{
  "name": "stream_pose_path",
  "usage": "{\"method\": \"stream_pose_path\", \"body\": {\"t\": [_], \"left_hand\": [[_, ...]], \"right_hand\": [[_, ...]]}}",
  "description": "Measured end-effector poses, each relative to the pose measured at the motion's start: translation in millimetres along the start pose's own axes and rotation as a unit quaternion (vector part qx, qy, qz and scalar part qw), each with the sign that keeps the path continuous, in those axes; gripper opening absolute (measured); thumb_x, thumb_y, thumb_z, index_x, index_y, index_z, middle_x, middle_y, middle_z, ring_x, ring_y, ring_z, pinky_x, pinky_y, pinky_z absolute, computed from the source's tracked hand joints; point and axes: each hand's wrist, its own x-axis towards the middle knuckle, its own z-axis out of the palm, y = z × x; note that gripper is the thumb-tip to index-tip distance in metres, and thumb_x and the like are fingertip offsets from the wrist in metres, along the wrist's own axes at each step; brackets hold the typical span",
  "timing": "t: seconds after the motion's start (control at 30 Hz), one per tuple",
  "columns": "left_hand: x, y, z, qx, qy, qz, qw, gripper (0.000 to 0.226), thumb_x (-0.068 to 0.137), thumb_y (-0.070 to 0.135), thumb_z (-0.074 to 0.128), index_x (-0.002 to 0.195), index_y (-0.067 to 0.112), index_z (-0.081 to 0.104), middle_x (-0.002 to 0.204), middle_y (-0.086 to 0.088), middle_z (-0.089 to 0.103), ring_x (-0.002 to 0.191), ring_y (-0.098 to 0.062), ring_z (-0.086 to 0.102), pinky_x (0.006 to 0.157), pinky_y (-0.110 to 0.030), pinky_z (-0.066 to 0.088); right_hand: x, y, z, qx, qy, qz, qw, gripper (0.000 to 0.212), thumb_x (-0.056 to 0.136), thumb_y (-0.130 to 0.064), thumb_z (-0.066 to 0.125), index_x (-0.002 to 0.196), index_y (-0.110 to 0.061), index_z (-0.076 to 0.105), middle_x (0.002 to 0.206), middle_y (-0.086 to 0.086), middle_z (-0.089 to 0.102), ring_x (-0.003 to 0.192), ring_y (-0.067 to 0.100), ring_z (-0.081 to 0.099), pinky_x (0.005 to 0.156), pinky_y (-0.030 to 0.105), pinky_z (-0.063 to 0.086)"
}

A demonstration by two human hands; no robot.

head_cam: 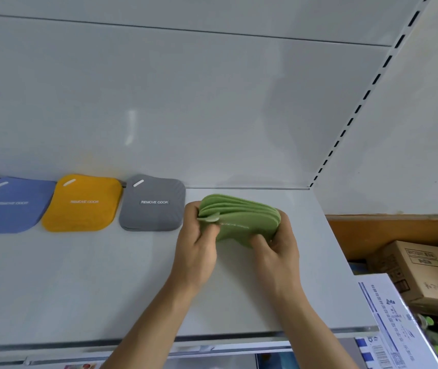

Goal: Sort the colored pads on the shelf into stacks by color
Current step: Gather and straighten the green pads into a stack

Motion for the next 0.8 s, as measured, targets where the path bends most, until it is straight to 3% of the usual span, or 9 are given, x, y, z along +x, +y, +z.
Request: {"method": "stream_pose_path", "body": {"t": [0.17,0.3,0.43,0.57,0.8], "left_hand": [[1,7,4,-0.014,0.006,-0.01,1.0,0.018,0.103,-0.001,0.055,0.113,0.013,0.056,0.098,0.017,0.072,0.097,0.001,0.066,0.082,-0.013,0.049],[-1,8,0,0.008,-0.008,-0.013,1.0,0.022,0.101,-0.002,0.054,0.11,0.018,0.058,0.099,0.015,0.073,0.097,-0.001,0.066,0.082,-0.013,0.049],[-4,2,-2,0.038,-0.018,0.007,0.999,0.009,0.099,0.012,0.054,0.103,0.018,0.059,0.095,0.009,0.072,0.089,-0.003,0.065,0.079,-0.017,0.049],[-6,1,6,0.005,-0.007,0.006,1.0,0.01,0.106,0.004,0.051,0.108,0.013,0.054,0.097,0.014,0.073,0.097,-0.004,0.067,0.086,-0.02,0.051],[-11,-2,4,-0.001,-0.033,-0.02,0.999,0.023,0.105,-0.002,0.047,0.113,0.017,0.058,0.101,0.015,0.073,0.1,-0.001,0.067,0.088,-0.015,0.048]], "right_hand": [[0,-6,6,0.014,0.015,0.006,1.0,0.035,0.09,0.004,0.054,0.1,-0.028,0.063,0.093,-0.008,0.071,0.091,0.014,0.067,0.082,0.038,0.057],[-1,-7,0,0.006,0.015,-0.004,1.0,0.028,0.084,-0.01,0.056,0.098,-0.034,0.061,0.089,-0.01,0.069,0.084,0.013,0.064,0.074,0.03,0.053],[0,-5,-6,-0.036,0.011,-0.018,0.999,0.03,0.092,0.0,0.058,0.097,-0.029,0.057,0.085,-0.011,0.067,0.074,0.009,0.06,0.068,0.027,0.05],[-4,-8,-1,-0.014,0.022,-0.016,1.0,0.035,0.093,0.004,0.052,0.106,-0.028,0.056,0.096,-0.02,0.067,0.087,0.003,0.064,0.072,0.016,0.05],[-1,-6,-2,-0.006,0.012,-0.001,1.0,0.033,0.095,0.003,0.051,0.111,-0.025,0.056,0.1,-0.019,0.067,0.097,0.004,0.065,0.085,0.029,0.053]]}}
